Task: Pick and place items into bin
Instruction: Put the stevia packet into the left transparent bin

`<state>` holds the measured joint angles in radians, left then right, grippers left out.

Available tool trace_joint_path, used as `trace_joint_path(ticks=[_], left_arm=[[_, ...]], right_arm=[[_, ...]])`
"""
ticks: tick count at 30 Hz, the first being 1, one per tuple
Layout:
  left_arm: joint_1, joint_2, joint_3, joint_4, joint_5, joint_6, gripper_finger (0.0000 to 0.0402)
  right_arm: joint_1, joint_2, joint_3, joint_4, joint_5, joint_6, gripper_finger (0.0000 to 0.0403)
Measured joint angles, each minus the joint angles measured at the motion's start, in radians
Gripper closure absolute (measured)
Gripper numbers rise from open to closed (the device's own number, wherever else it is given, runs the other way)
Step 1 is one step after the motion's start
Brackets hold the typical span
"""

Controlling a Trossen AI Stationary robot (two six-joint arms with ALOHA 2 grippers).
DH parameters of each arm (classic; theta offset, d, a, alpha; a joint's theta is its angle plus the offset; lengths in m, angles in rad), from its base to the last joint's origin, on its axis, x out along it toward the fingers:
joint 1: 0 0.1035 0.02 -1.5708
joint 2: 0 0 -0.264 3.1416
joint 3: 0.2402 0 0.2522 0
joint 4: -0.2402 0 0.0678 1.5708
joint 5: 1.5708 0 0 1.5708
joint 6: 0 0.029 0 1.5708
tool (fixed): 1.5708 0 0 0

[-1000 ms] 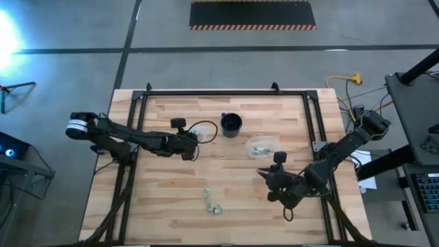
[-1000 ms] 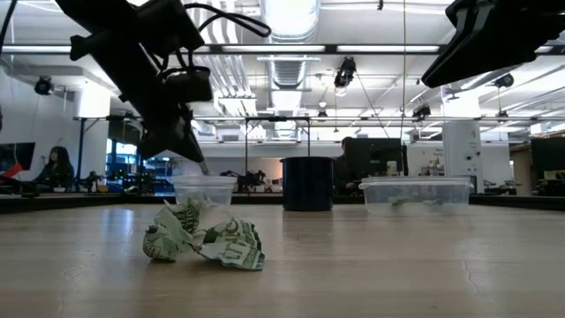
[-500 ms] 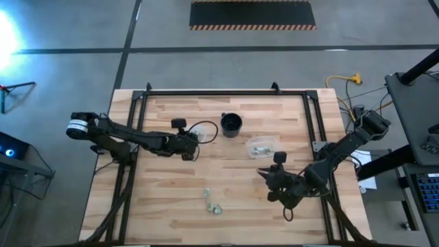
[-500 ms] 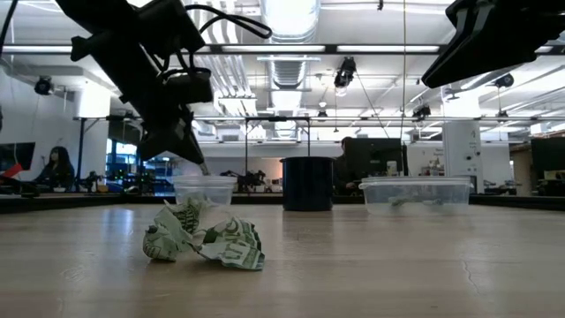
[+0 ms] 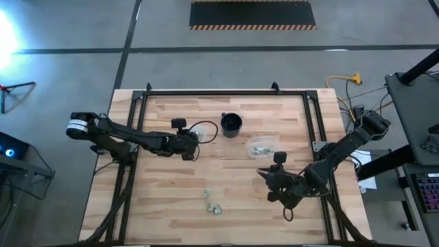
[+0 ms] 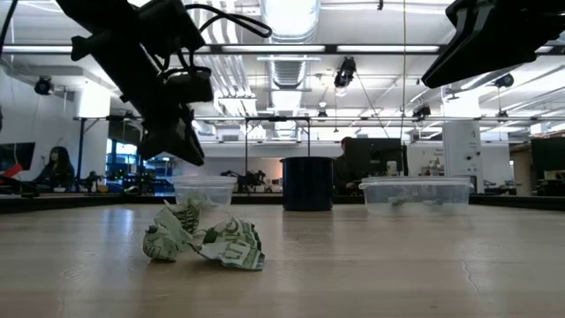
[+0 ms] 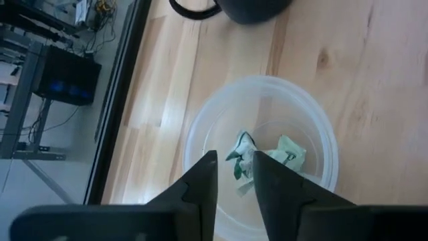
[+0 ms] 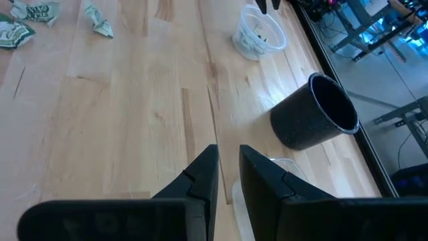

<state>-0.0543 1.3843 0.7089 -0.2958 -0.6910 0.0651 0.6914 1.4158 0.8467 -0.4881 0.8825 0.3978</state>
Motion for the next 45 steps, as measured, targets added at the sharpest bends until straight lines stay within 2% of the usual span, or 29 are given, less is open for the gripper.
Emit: trace_joint_path(ticks=[3,5,12,15,20,27,32,37,45], left_arm=[[-0.009,-0.011,0.018,0.005,0.011,-0.007,0.032],[-0.023,-0.02,0.031,0.005,0.033,-0.007,0.0319],[-0.159,-0.078,0.053,0.009,0.046,-0.044,0.0319],[-0.253,-0.107,0.045,0.015,0.046,-0.091,0.0319],[-0.422,-0.1,0.012,0.076,0.056,-0.164,0.0319],[-0.573,0.005,0.006,0.286,0.052,-0.134,0.032],[-0.597,0.116,0.032,0.338,0.045,-0.103,0.032],[-0.596,0.179,0.068,0.341,0.031,-0.104,0.032],[-0.597,0.245,0.091,0.34,0.14,-0.164,0.032]], right_arm=[[0.0,0.0,0.0,0.027,-0.013,-0.012,0.0351],[0.0,0.0,0.0,0.093,-0.068,-0.061,0.0351],[0.003,0.093,0.0,0.518,-0.26,-0.398,0.0351],[-0.003,0.174,0.008,0.635,-0.283,-0.516,0.0351],[-0.027,0.271,0.083,0.599,-0.281,-0.547,0.0351],[-0.047,0.298,0.2,0.378,-0.278,-0.459,0.0351],[-0.046,0.289,0.229,0.247,-0.278,-0.376,0.0351],[-0.038,0.277,0.202,0.232,-0.281,-0.305,0.0351],[-0.027,0.289,0.18,0.243,-0.288,-0.284,0.0351]])
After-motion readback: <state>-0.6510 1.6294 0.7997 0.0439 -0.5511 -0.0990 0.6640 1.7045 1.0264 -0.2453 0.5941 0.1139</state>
